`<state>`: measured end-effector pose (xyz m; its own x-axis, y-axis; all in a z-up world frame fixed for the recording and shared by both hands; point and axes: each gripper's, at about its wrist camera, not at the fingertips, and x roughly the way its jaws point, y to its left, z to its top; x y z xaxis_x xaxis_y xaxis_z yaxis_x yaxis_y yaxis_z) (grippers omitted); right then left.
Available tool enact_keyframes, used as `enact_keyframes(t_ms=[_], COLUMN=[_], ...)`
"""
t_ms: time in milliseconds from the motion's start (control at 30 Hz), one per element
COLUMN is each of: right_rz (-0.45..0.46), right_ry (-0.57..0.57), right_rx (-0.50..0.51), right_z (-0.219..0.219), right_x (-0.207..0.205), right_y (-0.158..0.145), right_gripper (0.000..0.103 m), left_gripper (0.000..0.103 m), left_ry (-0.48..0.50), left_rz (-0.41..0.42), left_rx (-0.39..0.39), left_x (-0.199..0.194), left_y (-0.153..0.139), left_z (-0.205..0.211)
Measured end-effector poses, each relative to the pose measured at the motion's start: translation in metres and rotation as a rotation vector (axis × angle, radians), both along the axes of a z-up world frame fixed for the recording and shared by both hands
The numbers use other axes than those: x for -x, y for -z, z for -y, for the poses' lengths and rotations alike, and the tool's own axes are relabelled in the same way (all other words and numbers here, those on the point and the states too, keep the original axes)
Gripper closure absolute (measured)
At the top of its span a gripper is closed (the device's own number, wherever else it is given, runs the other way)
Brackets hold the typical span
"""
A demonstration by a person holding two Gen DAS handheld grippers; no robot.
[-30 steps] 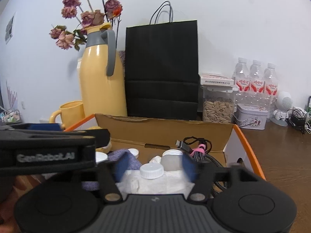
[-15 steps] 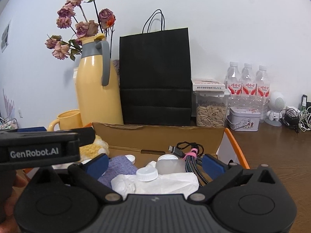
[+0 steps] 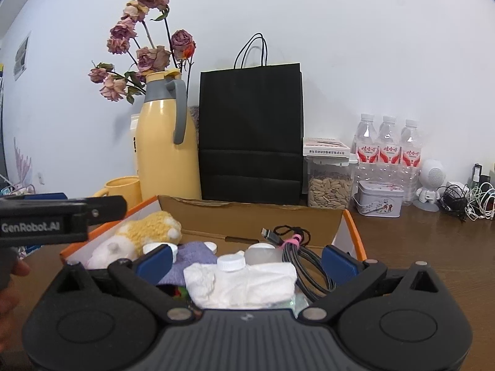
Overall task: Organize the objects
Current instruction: 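Lift both open tools away from the box toward the beige block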
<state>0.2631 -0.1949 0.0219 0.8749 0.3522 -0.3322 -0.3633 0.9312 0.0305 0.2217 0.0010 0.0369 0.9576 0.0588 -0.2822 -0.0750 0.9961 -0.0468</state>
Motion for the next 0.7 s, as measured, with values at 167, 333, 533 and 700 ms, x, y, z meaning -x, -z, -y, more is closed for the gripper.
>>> enact_keyframes(t_ms=[167, 333, 533, 700], right_rz=[0.007, -0.006, -0.062, -0.122], right_ry=[-0.009, -0.021, -0.035, -0.051], right_rx=[0.024, 0.053, 0.114, 0.163], right_z=[0.007, 0.016, 0.023, 0.027], right_x=[0.018, 0.037, 0.053, 0.061], right_y=[0.0, 0.005, 0.019, 0.034], right_gripper=[0.0, 0.0, 0.0, 0.0], left_gripper=[0.0, 0.0, 0.0, 0.0], left_ry=[0.007, 0.005, -0.015, -0.028], left_rz=[-0.003, -0.027, -0.099, -0.15], left_rx=[-0.006, -0.025, -0.035, -0.046], left_x=[0.026, 0.047, 0.061, 0.073], left_y=[-0.001, 0.004, 0.018, 0.03], left_z=[-0.005, -0.012, -0.024, -0.032])
